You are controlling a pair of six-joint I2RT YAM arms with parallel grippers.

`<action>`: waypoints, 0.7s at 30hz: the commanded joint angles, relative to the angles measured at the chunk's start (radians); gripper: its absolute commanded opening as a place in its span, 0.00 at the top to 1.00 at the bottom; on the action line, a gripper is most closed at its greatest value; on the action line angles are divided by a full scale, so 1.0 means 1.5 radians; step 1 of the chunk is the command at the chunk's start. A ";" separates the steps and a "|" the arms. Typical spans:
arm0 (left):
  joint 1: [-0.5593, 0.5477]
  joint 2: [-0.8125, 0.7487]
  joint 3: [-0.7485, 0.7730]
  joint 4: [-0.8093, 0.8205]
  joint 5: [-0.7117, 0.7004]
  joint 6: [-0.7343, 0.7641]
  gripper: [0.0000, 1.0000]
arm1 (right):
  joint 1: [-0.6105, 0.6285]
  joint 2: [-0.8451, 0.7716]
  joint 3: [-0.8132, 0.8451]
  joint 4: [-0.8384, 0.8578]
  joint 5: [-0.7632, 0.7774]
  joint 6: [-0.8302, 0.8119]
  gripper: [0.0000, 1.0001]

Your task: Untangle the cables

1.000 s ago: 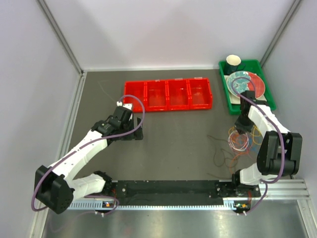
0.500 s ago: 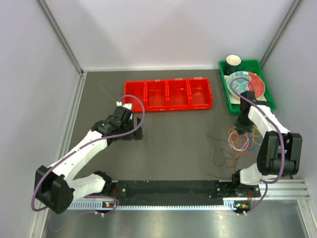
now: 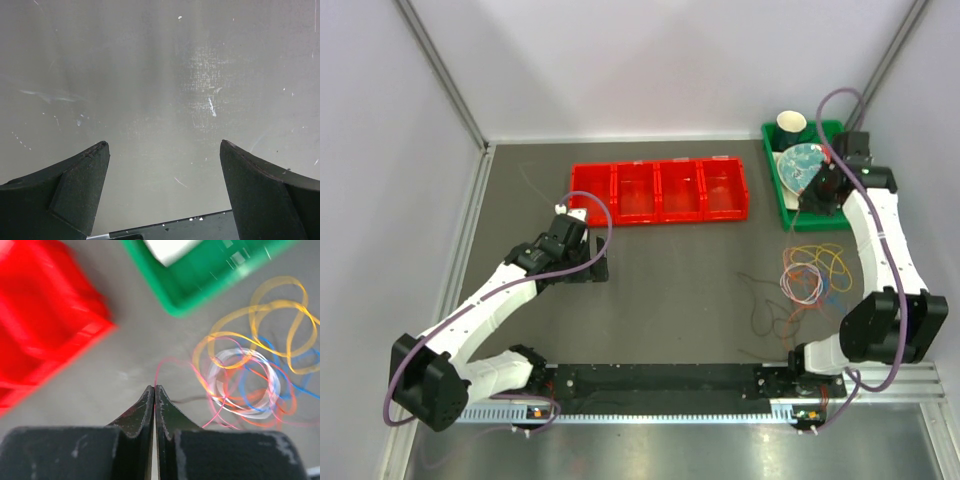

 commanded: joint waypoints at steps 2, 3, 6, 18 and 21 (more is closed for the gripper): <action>-0.002 -0.009 -0.002 0.023 -0.010 -0.004 0.05 | 0.017 -0.034 0.149 -0.026 -0.083 0.060 1.00; -0.002 -0.008 -0.002 0.023 -0.010 -0.005 0.05 | 0.022 -0.032 0.168 -0.028 -0.088 0.065 1.00; -0.003 -0.008 -0.003 0.023 -0.010 -0.005 0.05 | 0.040 -0.017 0.253 -0.039 -0.104 0.081 1.00; -0.003 -0.017 -0.002 0.025 -0.011 -0.004 0.05 | 0.079 0.087 0.613 -0.010 -0.235 0.149 1.00; -0.003 -0.017 -0.003 0.024 -0.012 -0.005 0.05 | 0.088 0.099 0.640 0.053 -0.279 0.177 1.00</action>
